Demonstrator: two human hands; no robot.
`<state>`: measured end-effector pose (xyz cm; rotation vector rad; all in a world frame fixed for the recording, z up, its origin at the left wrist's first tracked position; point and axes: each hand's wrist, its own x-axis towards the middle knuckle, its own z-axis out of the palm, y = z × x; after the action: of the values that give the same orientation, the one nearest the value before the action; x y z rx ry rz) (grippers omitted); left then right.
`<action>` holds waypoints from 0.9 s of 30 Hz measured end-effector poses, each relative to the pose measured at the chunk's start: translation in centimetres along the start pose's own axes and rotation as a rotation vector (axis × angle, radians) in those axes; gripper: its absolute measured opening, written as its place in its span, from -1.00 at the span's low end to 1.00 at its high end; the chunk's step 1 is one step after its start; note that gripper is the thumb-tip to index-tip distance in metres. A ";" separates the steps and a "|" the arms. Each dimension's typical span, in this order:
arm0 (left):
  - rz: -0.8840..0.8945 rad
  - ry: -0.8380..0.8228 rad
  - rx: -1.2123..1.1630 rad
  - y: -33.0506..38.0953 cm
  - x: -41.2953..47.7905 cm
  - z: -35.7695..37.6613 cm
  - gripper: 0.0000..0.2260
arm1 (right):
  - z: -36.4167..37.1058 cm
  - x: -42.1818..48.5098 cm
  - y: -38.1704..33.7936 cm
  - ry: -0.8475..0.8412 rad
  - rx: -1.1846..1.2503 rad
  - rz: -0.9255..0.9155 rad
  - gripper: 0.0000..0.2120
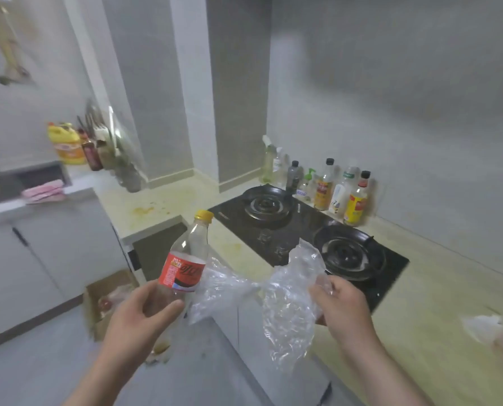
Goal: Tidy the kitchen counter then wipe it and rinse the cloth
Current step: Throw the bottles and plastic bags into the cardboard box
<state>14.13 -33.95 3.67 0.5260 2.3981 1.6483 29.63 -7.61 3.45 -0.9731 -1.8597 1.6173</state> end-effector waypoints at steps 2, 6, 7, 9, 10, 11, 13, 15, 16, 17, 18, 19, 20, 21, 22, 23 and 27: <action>-0.023 0.055 -0.014 -1.3 0.1 -2.8 -0.65 | 3.2 0.2 -0.9 -0.066 -0.027 -0.012 -0.84; -0.058 0.140 -0.055 -3.7 1.1 -8.3 -0.72 | 10.1 0.9 -2.4 -0.173 -0.060 -0.024 -0.93; -0.069 0.162 -0.062 -4.6 1.5 -9.9 -0.75 | 12.2 1.2 -2.7 -0.189 -0.057 -0.031 -0.94; -0.089 0.224 -0.070 -6.8 2.7 -13.7 -0.77 | 17.3 1.9 -3.4 -0.218 -0.041 -0.038 -0.95; -0.100 0.248 -0.068 -7.5 3.4 -15.0 -0.77 | 19.1 2.2 -3.7 -0.224 -0.032 -0.040 -0.95; -0.108 0.269 -0.080 -8.2 4.1 -16.3 -0.77 | 21.0 2.4 -4.0 -0.234 -0.027 -0.040 -0.95; -0.135 0.323 -0.099 -10.3 5.8 -20.3 -0.78 | 26.4 2.9 -4.5 -0.267 -0.039 -0.020 -0.93; -0.149 0.359 -0.095 -12.3 7.7 -24.1 -0.79 | 31.4 3.4 -4.9 -0.288 -0.055 0.009 -0.90; -0.157 0.369 -0.098 -13.2 8.7 -25.9 -0.77 | 33.6 3.6 -5.2 -0.301 -0.067 0.019 -0.89; -0.161 0.377 -0.104 -14.1 9.5 -27.6 -0.73 | 35.8 3.7 -5.5 -0.315 -0.079 0.023 -0.88; -0.167 0.386 -0.110 -14.8 10.3 -29.2 -0.69 | 37.8 3.8 -5.8 -0.326 -0.086 0.027 -0.88; -0.170 0.397 -0.117 -15.4 11.1 -30.6 -0.68 | 39.7 3.9 -6.2 -0.338 -0.087 0.025 -0.90; -0.174 0.407 -0.119 -15.9 11.8 -31.9 -0.68 | 41.5 3.9 -6.6 -0.354 -0.087 0.024 -0.91; -0.169 0.413 -0.117 -16.3 12.5 -33.1 -0.66 | 43.1 4.0 -7.0 -0.372 -0.084 0.021 -0.93; -0.169 0.420 -0.111 -16.8 13.1 -34.2 -0.64 | 44.6 4.1 -7.3 -0.388 -0.081 0.017 -0.95; -0.167 0.428 -0.107 -17.3 13.7 -35.2 -0.63 | 46.1 4.3 -7.6 -0.398 -0.084 0.013 -0.95; -0.185 0.477 -0.104 -19.3 16.1 -38.4 -0.67 | 50.9 5.3 -8.0 -0.434 -0.120 -0.005 -0.91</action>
<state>-17.51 -67.03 0.57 -0.1239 2.5482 1.9725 -13.55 -36.08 1.63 -0.6991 -2.2612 1.8418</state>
